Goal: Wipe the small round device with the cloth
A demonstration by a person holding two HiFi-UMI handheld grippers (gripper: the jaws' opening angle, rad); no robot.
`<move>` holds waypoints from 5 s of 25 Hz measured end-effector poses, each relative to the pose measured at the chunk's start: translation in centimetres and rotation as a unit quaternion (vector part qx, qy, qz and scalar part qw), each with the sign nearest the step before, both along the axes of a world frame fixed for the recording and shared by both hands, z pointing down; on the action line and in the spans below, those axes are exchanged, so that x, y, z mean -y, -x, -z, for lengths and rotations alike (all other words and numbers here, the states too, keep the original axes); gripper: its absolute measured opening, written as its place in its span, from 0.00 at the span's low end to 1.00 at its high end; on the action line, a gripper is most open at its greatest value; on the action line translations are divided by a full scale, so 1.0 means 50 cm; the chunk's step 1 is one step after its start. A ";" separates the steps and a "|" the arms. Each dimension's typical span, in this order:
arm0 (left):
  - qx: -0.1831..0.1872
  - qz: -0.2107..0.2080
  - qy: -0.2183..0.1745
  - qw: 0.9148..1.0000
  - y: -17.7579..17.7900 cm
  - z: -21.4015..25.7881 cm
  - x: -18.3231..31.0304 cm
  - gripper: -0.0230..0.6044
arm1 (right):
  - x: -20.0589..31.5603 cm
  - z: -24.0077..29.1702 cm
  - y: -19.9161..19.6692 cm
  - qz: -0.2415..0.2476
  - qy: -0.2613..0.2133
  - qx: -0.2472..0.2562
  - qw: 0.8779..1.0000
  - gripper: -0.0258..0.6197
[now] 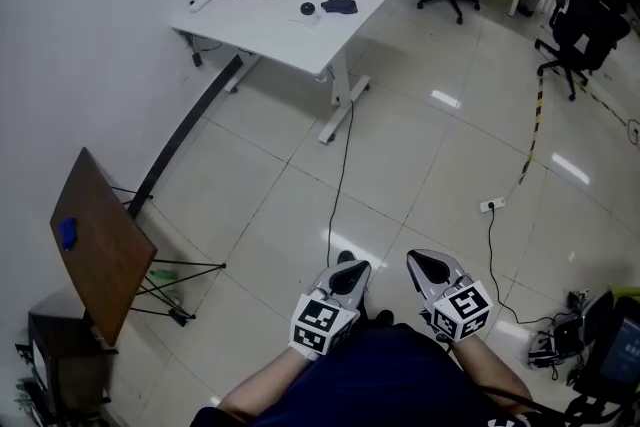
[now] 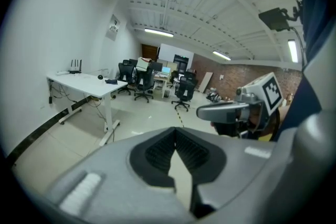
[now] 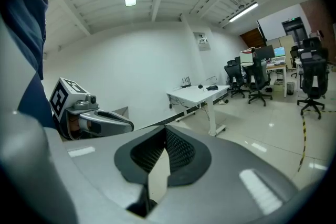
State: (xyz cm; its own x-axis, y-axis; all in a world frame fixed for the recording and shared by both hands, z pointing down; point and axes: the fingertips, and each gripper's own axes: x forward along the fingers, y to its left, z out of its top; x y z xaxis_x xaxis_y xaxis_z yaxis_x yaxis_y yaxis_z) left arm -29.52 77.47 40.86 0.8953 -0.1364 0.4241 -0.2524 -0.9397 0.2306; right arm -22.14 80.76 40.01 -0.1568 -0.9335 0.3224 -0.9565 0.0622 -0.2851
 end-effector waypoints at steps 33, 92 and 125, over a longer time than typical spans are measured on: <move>-0.035 0.061 0.023 0.997 -0.250 -0.013 0.611 0.04 | 0.586 -0.027 -0.235 0.026 0.015 -0.003 1.000 0.05; -0.015 0.219 0.016 0.975 -0.710 -0.073 1.474 0.04 | 1.492 -0.067 -0.823 0.081 0.053 -0.042 0.994 0.05; 0.117 0.322 0.029 0.939 -0.704 -0.234 1.580 0.29 | 1.789 -0.460 -0.889 0.362 0.324 -0.137 0.863 0.31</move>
